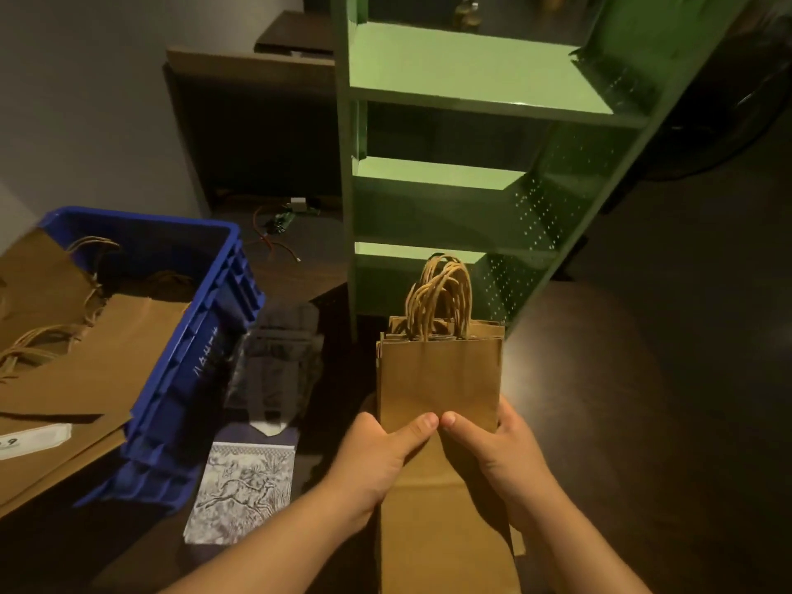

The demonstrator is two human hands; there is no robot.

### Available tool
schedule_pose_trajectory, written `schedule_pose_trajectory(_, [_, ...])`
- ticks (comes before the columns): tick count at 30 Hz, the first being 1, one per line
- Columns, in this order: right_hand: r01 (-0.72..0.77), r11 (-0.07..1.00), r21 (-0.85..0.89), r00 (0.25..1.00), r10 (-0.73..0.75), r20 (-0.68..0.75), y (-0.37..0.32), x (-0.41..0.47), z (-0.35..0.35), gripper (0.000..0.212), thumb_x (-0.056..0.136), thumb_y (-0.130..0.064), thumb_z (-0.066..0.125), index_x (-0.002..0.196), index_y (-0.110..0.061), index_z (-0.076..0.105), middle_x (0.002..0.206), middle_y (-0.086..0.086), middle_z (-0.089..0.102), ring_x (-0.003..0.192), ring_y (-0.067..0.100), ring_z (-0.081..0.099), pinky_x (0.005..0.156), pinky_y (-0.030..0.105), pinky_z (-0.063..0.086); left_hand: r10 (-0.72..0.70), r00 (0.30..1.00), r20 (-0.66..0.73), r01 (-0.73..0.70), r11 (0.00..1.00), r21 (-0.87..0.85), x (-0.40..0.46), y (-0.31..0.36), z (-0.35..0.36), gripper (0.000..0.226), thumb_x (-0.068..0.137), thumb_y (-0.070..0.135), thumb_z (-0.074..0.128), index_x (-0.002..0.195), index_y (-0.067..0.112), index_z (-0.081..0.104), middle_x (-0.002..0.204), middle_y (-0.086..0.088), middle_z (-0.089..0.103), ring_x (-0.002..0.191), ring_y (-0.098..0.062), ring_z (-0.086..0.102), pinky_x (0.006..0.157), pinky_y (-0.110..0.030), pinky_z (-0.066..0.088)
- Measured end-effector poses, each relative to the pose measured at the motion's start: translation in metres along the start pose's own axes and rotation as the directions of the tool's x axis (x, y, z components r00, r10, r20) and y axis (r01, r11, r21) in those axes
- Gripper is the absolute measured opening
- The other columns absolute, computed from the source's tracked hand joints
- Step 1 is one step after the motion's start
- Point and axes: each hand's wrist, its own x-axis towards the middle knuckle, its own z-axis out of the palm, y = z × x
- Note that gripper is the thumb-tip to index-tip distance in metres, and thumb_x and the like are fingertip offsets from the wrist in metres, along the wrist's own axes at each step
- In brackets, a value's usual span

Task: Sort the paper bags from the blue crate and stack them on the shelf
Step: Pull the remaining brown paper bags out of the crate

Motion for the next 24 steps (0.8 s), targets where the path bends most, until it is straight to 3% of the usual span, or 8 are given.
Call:
schedule_pose_trajectory(5, [-0.049,0.999,-0.008,0.995,0.049,0.081,0.025,0.017,0.011,0.054,0.077,-0.044,0.084,0.124,-0.036,0.059,0.111,-0.009,0.075,0.102,0.011,0.072,0.090,0.033,0.058,-0.045,0.994,-0.102,0.035,0.995,-0.093,-0.001,-0.015,-0.007,0.071,0.065,0.062,0.089,0.117,0.024,0.059,0.112,0.000,0.074,0.104,-0.020,0.071,0.093,-0.046,0.058])
schedule_pose_trajectory(8, [-0.073,0.997,0.009,0.987,0.071,0.142,0.031,0.025,0.020,0.052,0.078,-0.041,0.084,0.123,-0.036,0.059,0.109,-0.012,0.075,0.104,0.011,0.071,0.092,0.033,0.057,-0.021,0.988,-0.151,0.001,0.991,-0.134,0.001,-0.019,-0.013,0.051,0.079,0.042,0.087,0.115,0.024,0.057,0.111,0.001,0.074,0.101,-0.017,0.072,0.085,-0.037,0.059])
schedule_pose_trajectory(11, [-0.084,0.996,0.010,0.983,0.081,0.162,0.035,0.033,0.019,0.054,0.078,-0.040,0.085,0.125,-0.031,0.060,0.111,-0.008,0.075,0.106,0.014,0.071,0.099,0.043,0.056,0.010,0.988,-0.151,-0.034,0.987,-0.158,0.004,-0.016,-0.011,0.043,0.085,0.033,0.083,0.117,0.023,0.057,0.110,0.002,0.075,0.096,-0.012,0.073,0.074,-0.027,0.057])
schedule_pose_trajectory(18, [-0.091,0.994,0.054,0.993,0.086,0.085,0.035,0.033,-0.023,0.060,0.072,-0.045,0.087,0.125,-0.031,0.063,0.116,0.001,0.075,0.109,0.024,0.071,0.101,0.051,0.053,0.010,1.000,-0.012,-0.010,0.998,-0.065,0.013,-0.007,0.022,0.063,0.084,0.053,0.078,0.132,0.025,0.049,0.122,0.005,0.066,0.113,-0.016,0.064,0.099,-0.042,0.054])
schedule_pose_trajectory(22, [-0.113,0.983,0.146,0.994,0.112,0.013,0.037,0.025,-0.057,0.045,0.084,-0.021,0.082,0.125,-0.019,0.063,0.113,0.008,0.076,0.106,0.028,0.073,0.093,0.043,0.056,0.044,0.997,0.057,-0.044,0.999,0.004,0.020,0.000,0.055,0.068,0.085,0.056,0.075,0.139,0.024,0.047,0.128,0.005,0.063,0.120,-0.018,0.060,0.105,-0.044,0.051])
schedule_pose_trajectory(24, [-0.118,0.972,0.202,0.993,0.120,0.002,0.036,0.020,-0.069,0.038,0.088,-0.012,0.076,0.124,-0.016,0.062,0.112,0.010,0.076,0.105,0.027,0.073,0.086,0.036,0.056,0.063,0.996,0.069,-0.064,0.998,0.015,0.023,0.000,0.069,0.083,0.082,0.062,0.075,0.147,0.022,0.042,0.138,0.001,0.060,0.128,-0.022,0.057,0.109,-0.048,0.049])
